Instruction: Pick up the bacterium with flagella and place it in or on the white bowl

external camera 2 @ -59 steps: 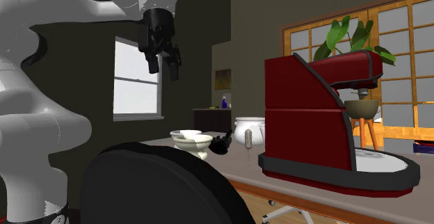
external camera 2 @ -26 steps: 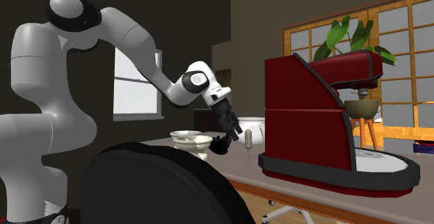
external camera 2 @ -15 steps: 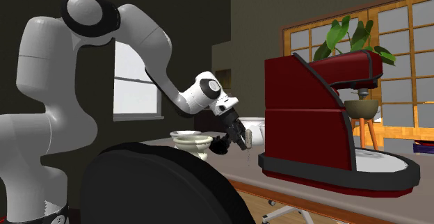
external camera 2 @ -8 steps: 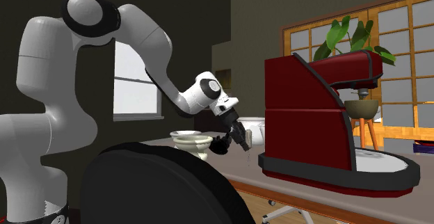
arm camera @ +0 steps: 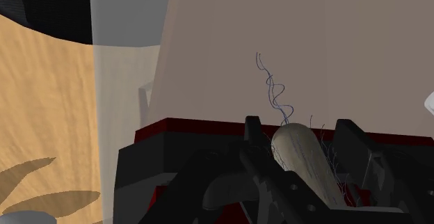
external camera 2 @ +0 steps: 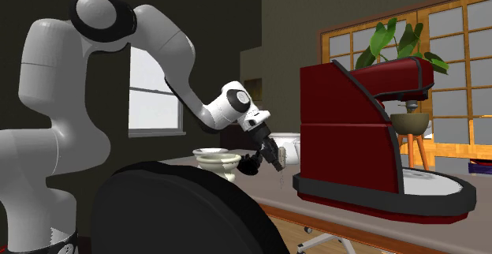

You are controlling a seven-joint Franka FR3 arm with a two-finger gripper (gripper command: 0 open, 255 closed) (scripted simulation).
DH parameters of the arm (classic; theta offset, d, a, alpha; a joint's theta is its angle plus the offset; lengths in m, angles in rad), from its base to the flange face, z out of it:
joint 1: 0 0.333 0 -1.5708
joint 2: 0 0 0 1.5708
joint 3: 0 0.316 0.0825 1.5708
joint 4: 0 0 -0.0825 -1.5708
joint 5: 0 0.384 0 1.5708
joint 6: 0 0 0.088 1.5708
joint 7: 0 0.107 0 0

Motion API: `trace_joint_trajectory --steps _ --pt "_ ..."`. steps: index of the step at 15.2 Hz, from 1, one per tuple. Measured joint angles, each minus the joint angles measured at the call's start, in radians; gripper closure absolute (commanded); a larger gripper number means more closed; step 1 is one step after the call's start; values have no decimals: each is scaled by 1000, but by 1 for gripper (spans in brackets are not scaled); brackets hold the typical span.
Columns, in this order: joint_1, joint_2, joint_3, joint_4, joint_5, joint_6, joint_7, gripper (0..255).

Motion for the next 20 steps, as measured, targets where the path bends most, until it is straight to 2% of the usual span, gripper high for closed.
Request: trace_joint_trajectory --steps 2,10,20 --pt "-10 -16 11 0 33 -2 -25 255" --pt "-57 -134 56 15 282 -25 -218 255" --pt "-26 -247 15 72 525 -105 -415 255"
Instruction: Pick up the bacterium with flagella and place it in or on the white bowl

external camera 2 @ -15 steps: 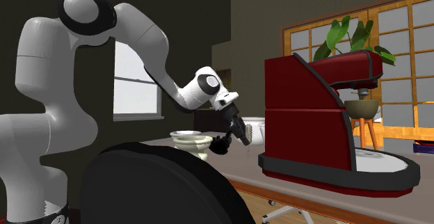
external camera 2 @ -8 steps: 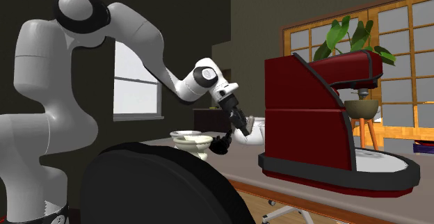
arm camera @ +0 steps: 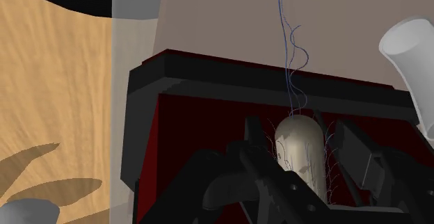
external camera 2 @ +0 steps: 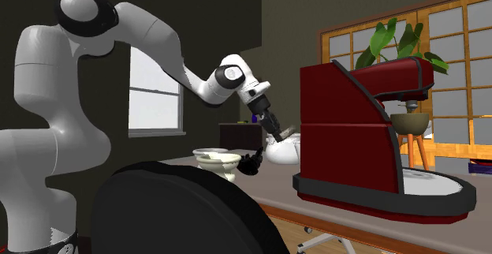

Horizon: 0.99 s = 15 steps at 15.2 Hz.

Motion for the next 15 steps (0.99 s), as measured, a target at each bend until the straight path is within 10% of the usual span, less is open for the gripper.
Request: trace_joint_trajectory --steps 15 --pt "57 -88 -56 119 151 -163 -114 255"
